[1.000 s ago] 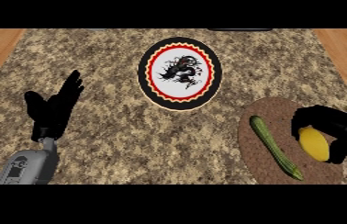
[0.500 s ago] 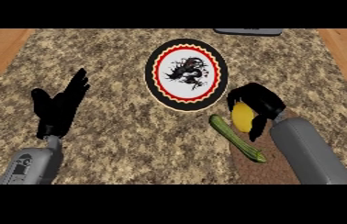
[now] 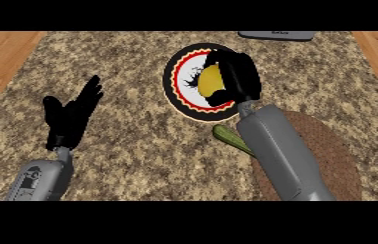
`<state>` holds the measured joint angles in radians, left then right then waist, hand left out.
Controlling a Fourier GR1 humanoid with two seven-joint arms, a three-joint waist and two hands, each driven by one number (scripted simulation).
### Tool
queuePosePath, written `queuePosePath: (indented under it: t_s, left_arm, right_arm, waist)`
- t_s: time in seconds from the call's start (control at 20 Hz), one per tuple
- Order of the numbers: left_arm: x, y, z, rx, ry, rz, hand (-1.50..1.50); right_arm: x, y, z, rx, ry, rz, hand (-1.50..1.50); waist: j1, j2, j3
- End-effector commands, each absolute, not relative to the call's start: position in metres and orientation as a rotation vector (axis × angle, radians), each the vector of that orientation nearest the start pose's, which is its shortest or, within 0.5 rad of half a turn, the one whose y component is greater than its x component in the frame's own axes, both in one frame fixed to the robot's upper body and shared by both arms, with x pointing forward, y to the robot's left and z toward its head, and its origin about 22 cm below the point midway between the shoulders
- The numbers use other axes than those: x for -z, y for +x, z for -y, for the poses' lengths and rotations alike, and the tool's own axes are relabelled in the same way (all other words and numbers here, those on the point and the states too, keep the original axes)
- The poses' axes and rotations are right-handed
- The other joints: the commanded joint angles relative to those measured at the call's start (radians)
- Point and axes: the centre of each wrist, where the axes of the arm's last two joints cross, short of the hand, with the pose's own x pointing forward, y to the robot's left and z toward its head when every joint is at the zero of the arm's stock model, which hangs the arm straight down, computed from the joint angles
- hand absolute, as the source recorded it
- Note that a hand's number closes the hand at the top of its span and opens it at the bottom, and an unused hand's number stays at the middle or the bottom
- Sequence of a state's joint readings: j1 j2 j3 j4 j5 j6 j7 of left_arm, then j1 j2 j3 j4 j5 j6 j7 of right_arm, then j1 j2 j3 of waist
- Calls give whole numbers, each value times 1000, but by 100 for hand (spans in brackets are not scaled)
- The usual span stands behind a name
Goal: Pick the lemon from the placemat and place it in the plate
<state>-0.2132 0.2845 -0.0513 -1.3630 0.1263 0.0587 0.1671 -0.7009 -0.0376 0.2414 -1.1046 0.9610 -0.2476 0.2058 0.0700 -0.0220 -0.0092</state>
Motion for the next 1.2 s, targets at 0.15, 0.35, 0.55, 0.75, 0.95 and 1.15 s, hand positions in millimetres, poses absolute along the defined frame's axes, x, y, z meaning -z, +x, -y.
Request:
queuePosePath:
  t_s: [0.15,0.35,0.55,0.75,0.95,1.15]
  left_arm:
    - [-25,304,-252,175,94,1412,0]
    - [-22,296,-267,160,116,1418,0]
    - [-19,308,-266,152,122,1418,0]
    - [-11,294,-266,127,138,1434,0]
    - [-21,302,-271,118,140,1413,0]
    - [-27,300,-275,106,148,1430,0]
  right_arm:
    - [-122,367,45,-517,-1111,1640,150]
    - [-144,374,20,-357,-1185,1527,150]
    - [-137,376,2,-312,-1253,1484,150]
    - [-117,386,8,-317,-1262,1420,150]
    - [-91,398,25,-411,-1283,1328,150]
    - [-78,406,41,-486,-1164,1252,150]
  waist:
    - [24,21,4]
    - [34,24,6]
    - [3,35,7]
    - [-12,32,8]
    - [-24,33,9]
    - [-30,33,10]
